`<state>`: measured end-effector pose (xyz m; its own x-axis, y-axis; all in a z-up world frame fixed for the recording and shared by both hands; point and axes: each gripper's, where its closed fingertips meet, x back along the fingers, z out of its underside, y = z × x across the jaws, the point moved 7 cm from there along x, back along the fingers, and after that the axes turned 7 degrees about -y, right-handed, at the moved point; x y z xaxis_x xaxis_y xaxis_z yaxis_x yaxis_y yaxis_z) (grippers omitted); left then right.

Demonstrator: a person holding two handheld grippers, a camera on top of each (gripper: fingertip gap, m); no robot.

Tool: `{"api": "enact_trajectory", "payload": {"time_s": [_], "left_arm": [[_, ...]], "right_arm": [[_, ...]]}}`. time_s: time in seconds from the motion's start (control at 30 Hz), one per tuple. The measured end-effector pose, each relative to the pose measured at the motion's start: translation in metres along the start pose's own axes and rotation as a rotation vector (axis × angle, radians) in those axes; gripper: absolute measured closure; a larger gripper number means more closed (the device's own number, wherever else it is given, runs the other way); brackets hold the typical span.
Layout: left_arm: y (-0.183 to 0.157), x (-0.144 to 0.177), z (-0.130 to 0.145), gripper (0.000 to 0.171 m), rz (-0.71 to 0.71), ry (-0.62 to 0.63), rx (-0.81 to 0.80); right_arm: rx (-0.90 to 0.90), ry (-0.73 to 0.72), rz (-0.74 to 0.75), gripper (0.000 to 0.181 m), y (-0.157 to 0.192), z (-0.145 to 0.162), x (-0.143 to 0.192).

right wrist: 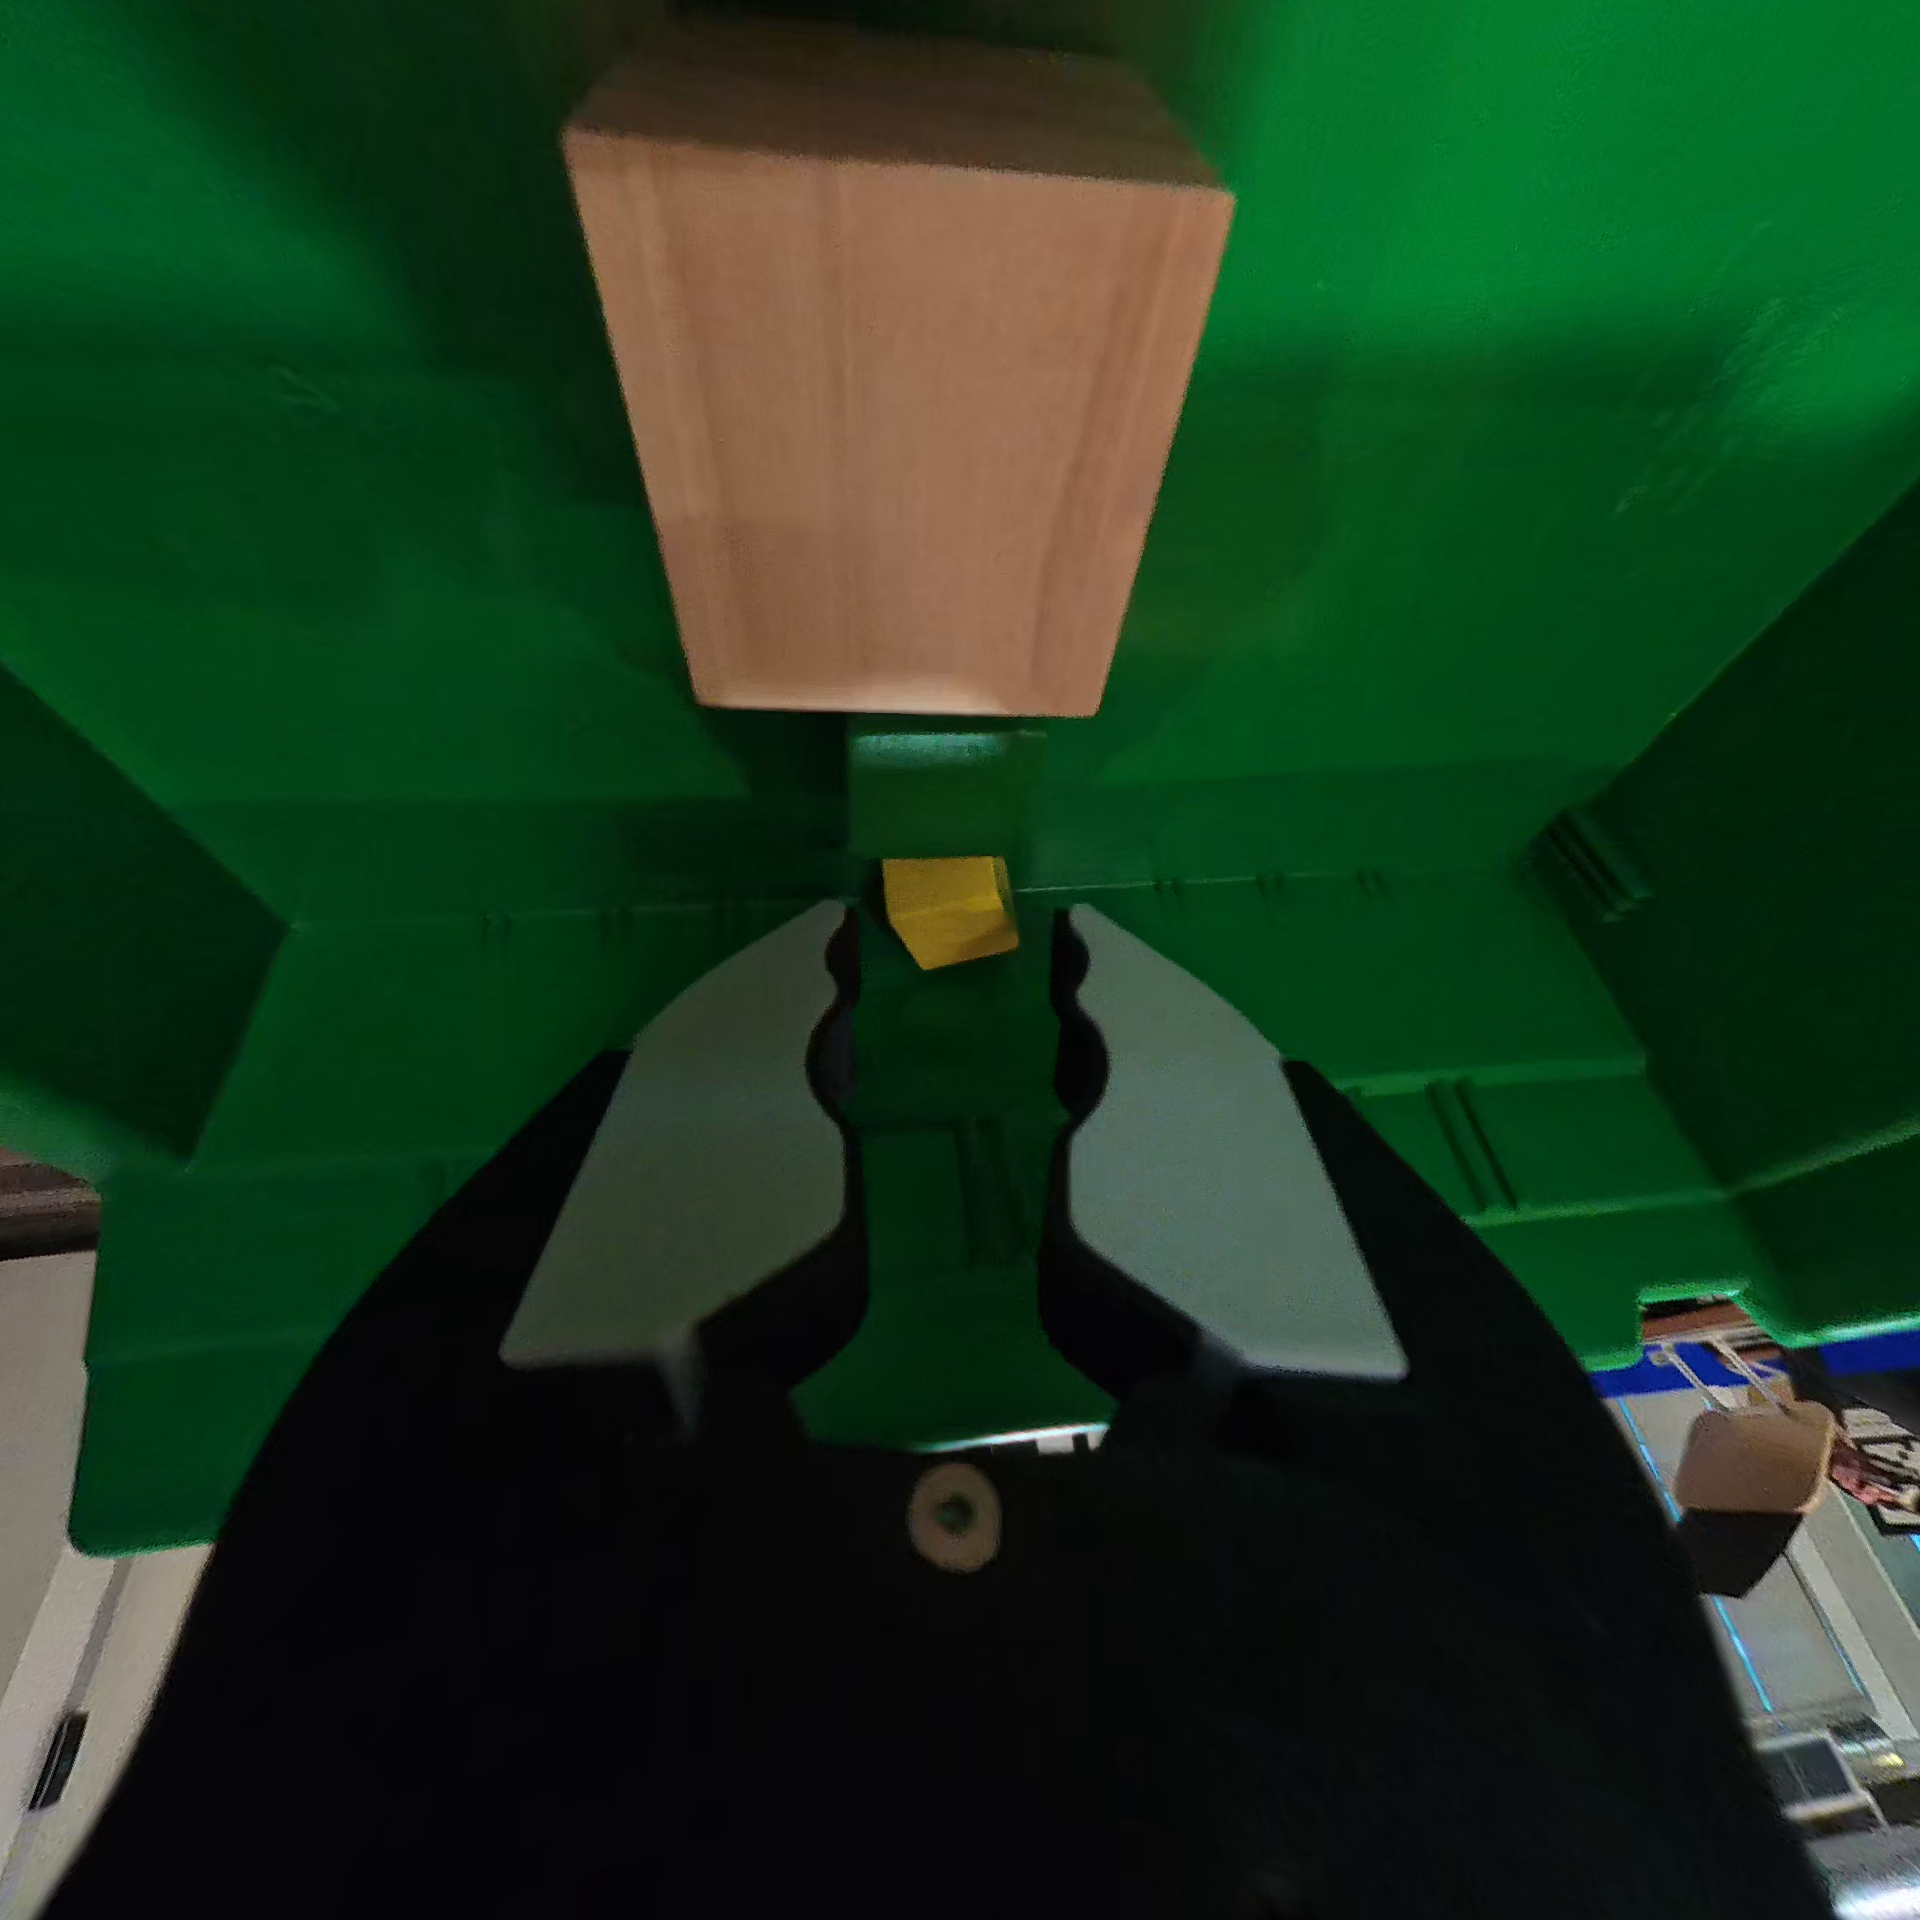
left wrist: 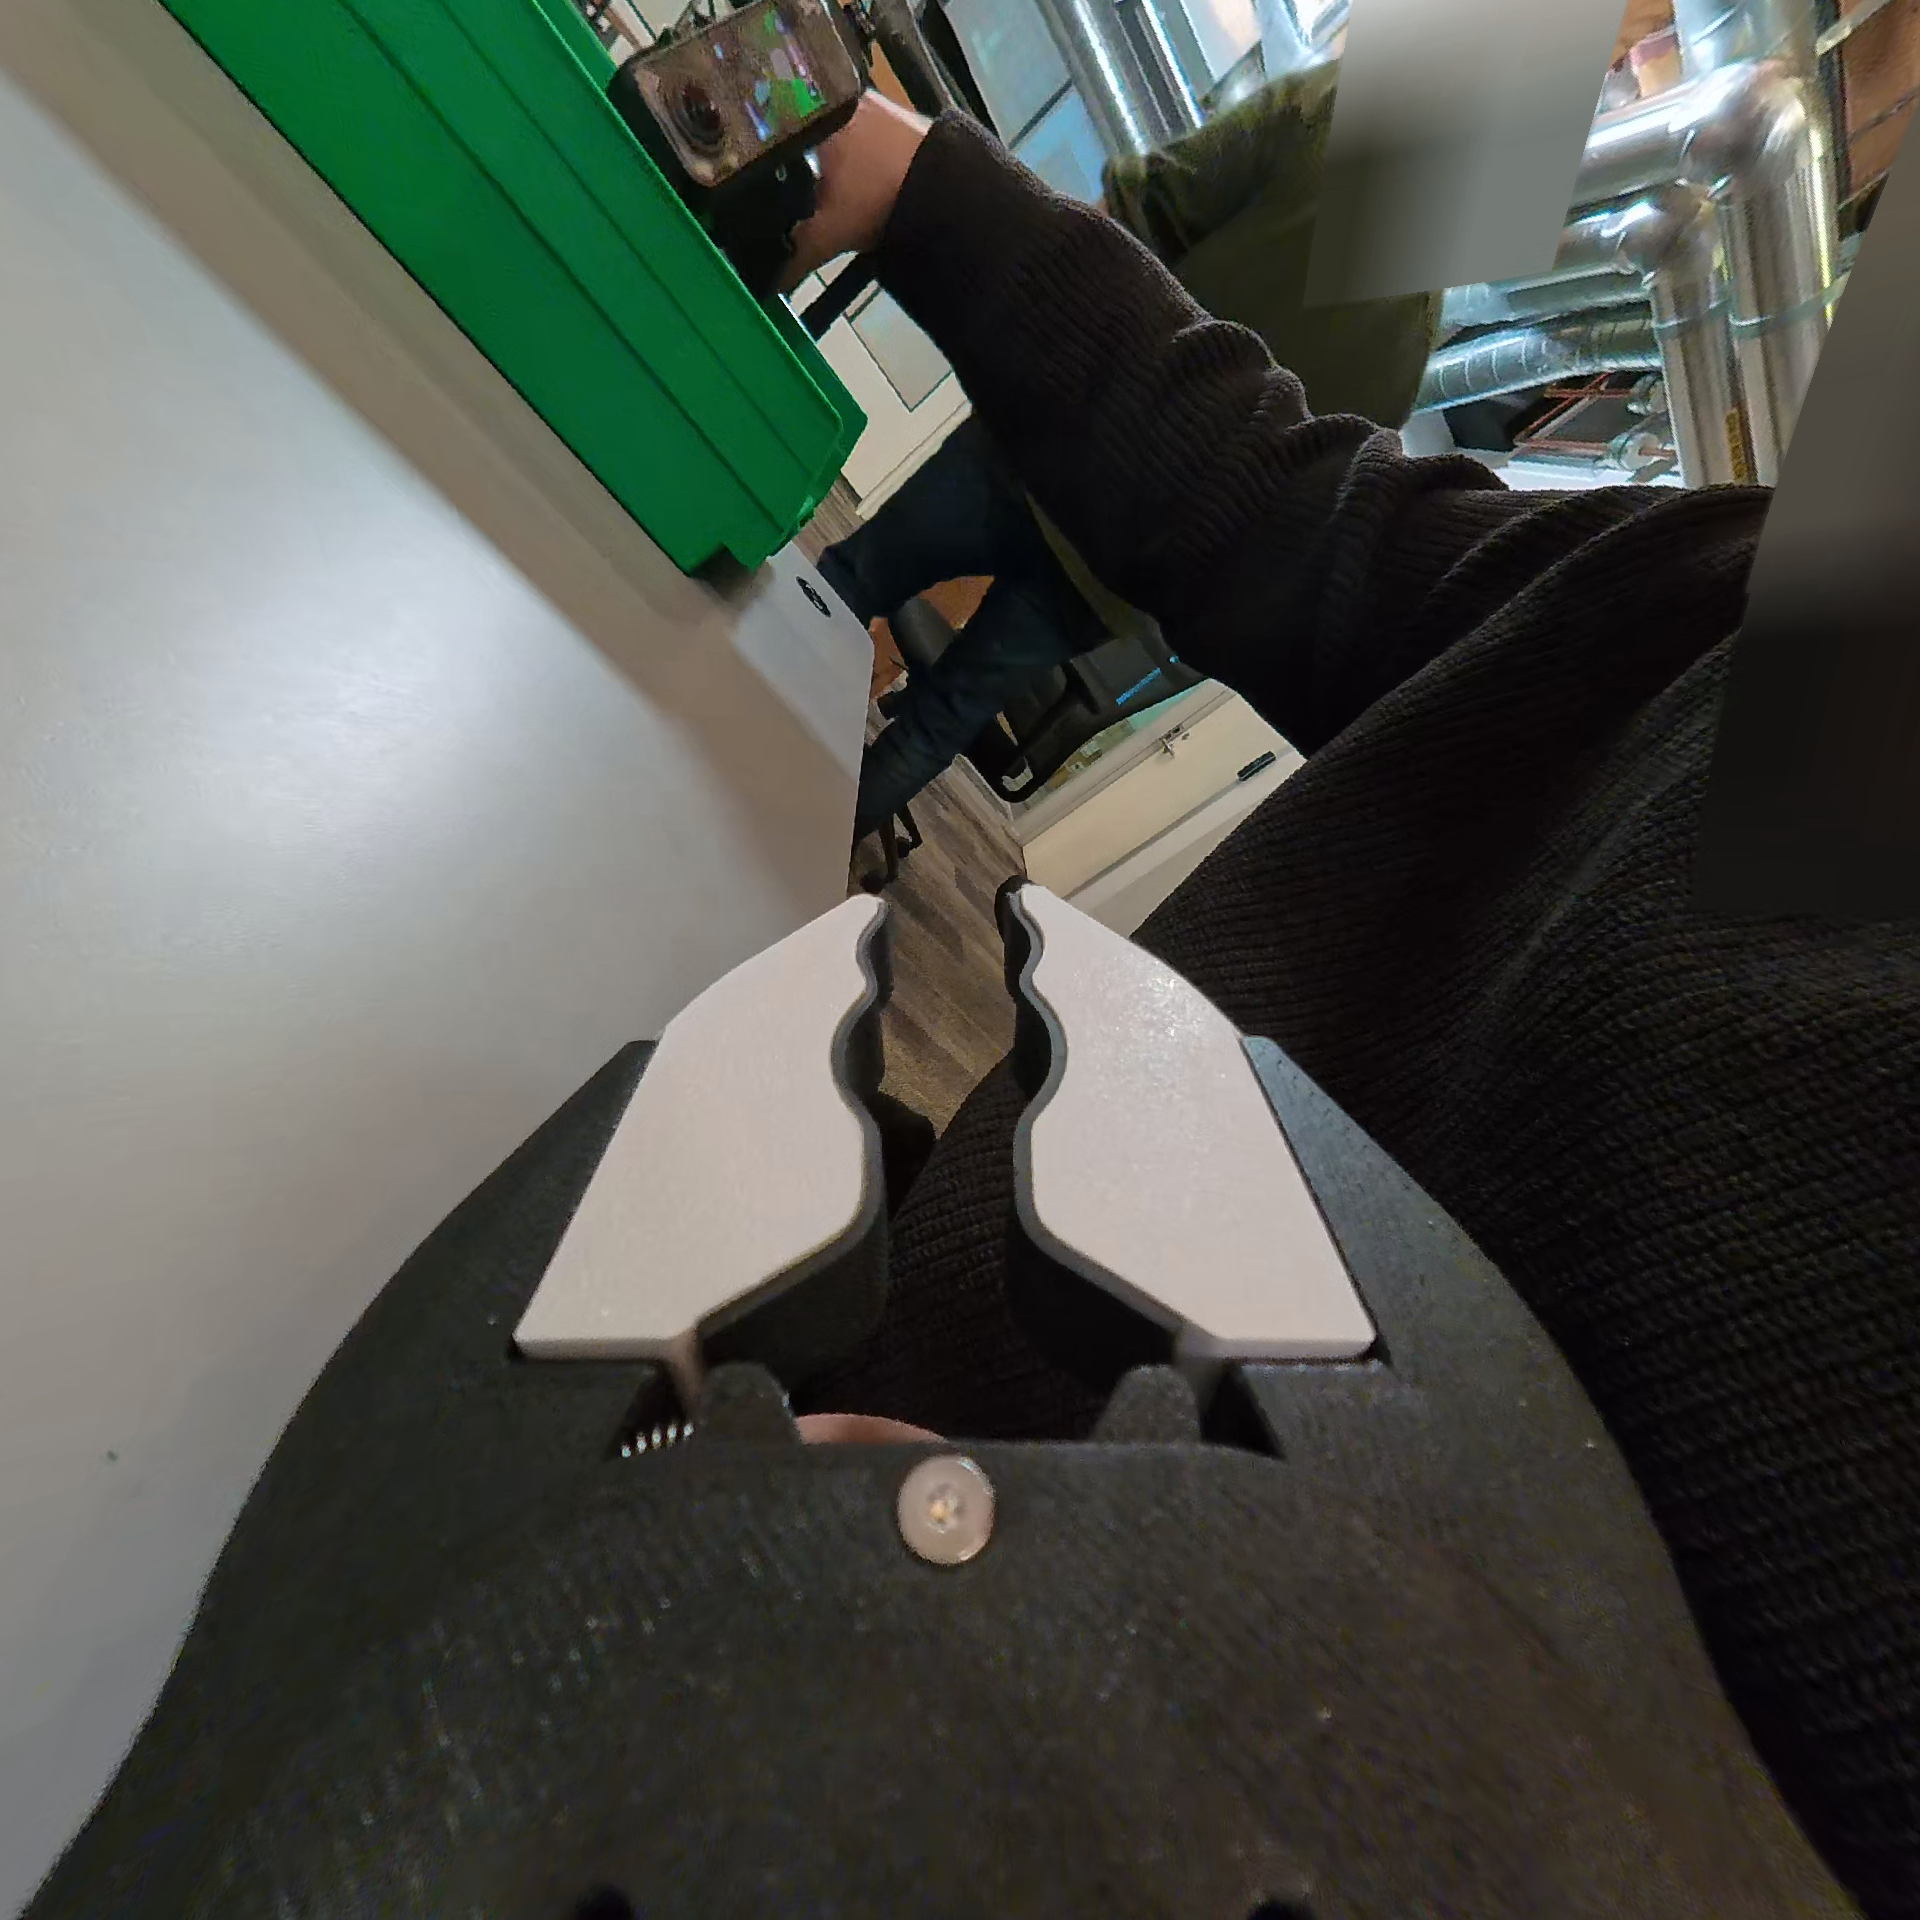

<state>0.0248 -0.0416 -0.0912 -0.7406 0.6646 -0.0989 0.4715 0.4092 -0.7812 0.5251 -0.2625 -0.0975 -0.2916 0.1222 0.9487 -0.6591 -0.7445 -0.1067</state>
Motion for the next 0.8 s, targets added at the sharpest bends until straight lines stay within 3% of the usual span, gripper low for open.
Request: {"api": "enact_trajectory", "payload": {"time_s": [0.17, 0.33, 0.4, 0.5, 0.57, 0.67, 0.8], "left_arm": [[-0.001, 0.001, -0.002, 0.152, 0.002, -0.011, -0.005], [-0.006, 0.001, -0.003, 0.152, 0.015, -0.012, -0.02], [-0.009, 0.001, -0.003, 0.152, 0.023, -0.01, -0.029], [-0.014, 0.0, -0.002, 0.152, 0.034, -0.003, -0.052], [-0.018, 0.001, -0.002, 0.152, 0.036, 0.0, -0.074], [-0.021, 0.001, -0.001, 0.152, 0.028, -0.001, -0.102], [-0.024, 0.002, 0.0, 0.152, 0.036, -0.015, -0.084]], "right_arm": [[-0.033, -0.005, 0.057, 0.139, -0.003, 0.002, 0.023], [-0.147, -0.251, 0.301, 0.144, -0.002, -0.016, 0.085], [-0.219, -0.35, 0.559, 0.147, -0.002, -0.022, 0.116], [-0.45, -0.379, 1.154, 0.141, 0.011, -0.014, 0.16], [-0.674, -0.462, 1.339, 0.131, 0.044, -0.014, 0.167], [-1.035, -0.783, 1.279, 0.116, 0.1, -0.037, 0.148], [-1.443, -1.13, 1.207, 0.121, 0.157, -0.051, 0.125]]}}
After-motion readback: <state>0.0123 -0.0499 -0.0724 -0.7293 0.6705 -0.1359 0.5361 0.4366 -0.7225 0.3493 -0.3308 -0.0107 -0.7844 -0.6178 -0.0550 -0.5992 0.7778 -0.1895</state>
